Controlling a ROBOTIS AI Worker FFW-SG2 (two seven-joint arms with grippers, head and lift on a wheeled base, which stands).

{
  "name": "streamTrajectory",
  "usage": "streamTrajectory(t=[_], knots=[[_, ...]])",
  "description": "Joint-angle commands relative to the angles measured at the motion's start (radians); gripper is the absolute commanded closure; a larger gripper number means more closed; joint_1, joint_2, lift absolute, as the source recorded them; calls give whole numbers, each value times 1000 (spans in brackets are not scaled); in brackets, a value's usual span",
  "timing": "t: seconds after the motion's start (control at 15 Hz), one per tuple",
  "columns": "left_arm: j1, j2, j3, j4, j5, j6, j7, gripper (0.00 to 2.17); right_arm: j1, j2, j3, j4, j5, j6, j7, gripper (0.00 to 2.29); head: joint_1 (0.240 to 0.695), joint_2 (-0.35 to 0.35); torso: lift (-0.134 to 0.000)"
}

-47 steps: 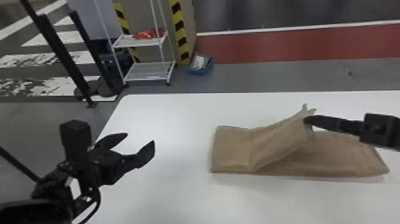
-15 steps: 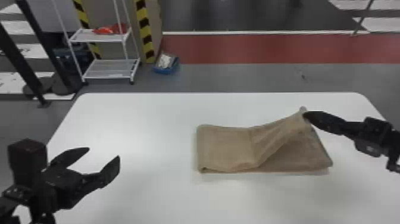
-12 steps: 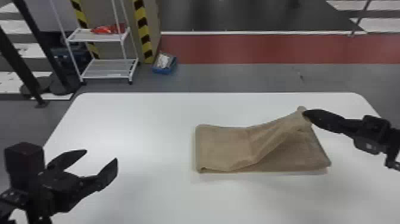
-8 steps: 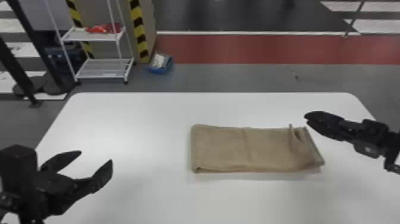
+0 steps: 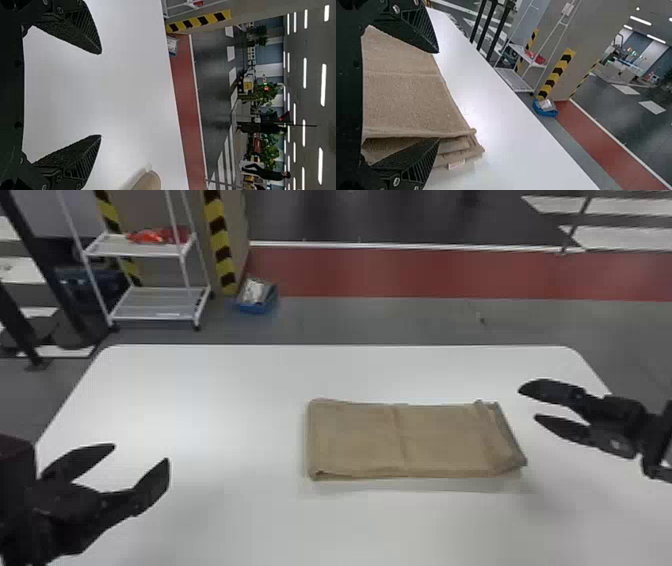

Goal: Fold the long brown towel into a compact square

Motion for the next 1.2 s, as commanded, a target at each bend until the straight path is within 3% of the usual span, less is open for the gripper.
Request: streamTrajectory(t=[0.0, 0.67, 0.8, 1.13], knots=[[-1, 3, 9, 7, 0, 0, 0, 151, -15, -7, 37, 27, 88, -13, -2, 87, 695, -39, -125], [-29, 3, 8, 44, 0, -9, -3, 151, -64, -7, 171, 69, 343, -37, -33, 191, 695, -54, -125], [-29, 5, 11, 53, -1, -19, -2, 151, -73, -7, 190, 93, 366, -46, -33, 191, 695, -60, -125], [-29, 5, 19, 58, 0, -28, -2, 151, -69, 25, 302, 115, 436, -59, -34, 194, 695, -35, -125]])
